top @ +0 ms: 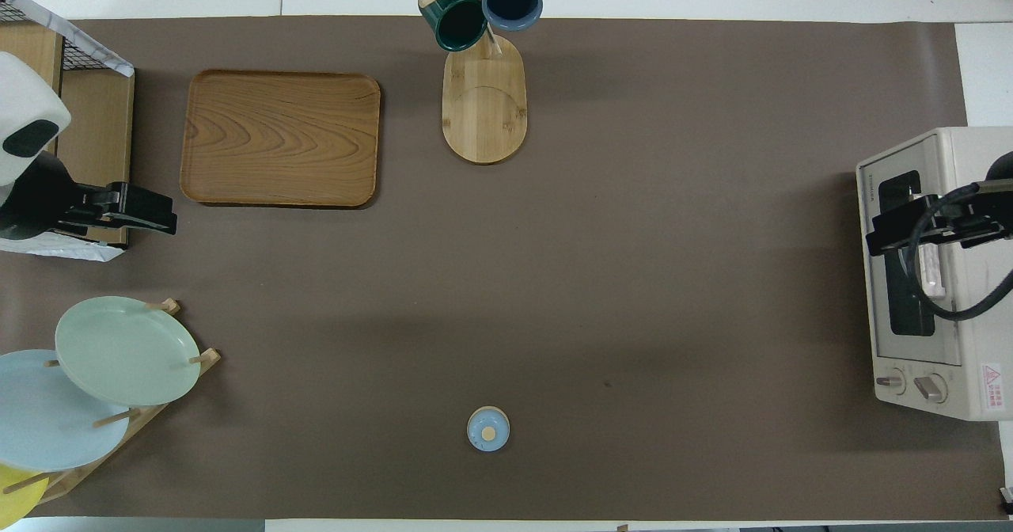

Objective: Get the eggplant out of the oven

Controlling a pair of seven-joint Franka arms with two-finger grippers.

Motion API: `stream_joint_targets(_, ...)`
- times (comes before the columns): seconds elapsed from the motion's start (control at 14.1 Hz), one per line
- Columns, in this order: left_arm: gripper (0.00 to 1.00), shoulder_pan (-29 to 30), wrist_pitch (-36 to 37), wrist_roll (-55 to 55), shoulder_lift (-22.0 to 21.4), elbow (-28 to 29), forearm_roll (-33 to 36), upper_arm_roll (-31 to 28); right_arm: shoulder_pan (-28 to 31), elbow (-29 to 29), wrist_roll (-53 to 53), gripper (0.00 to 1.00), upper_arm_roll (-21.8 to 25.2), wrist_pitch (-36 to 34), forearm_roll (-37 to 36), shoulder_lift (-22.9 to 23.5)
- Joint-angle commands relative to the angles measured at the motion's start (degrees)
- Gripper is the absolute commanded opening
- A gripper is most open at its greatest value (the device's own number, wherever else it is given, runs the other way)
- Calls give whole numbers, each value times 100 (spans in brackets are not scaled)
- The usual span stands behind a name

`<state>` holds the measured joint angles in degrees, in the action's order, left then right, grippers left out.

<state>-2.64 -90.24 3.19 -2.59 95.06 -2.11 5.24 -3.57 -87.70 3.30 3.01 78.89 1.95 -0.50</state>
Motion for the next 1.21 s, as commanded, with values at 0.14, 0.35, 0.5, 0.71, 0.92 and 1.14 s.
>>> stream_joint_targets(0.14,100,18,103,-64,-57,-40,-61,-14,84,-1122,416,0,24,783,51,-511)
stream_joint_targets(0.35,100,18,103,-55,-57,-40,-61,-14,181,-1906,892,0,59,1452,-132,-828)
stream_joint_targets(0.5,100,18,94,-64,-57,-40,-61,-14,199,-2416,717,0,59,2136,-780,-995)
stream_joint_targets(0.71,100,18,103,-64,-57,-40,-61,-14,418,-2672,542,0,51,2437,-960,-1049)
stream_joint_targets(0.92,100,18,94,-55,-57,-40,-61,-14,436,-2945,111,0,59,2597,-1177,-997)
stream_joint_targets(1.14,100,18,103,-56,-57,-40,-61,-14,630,-3077,57,0,59,2816,-1504,-830)
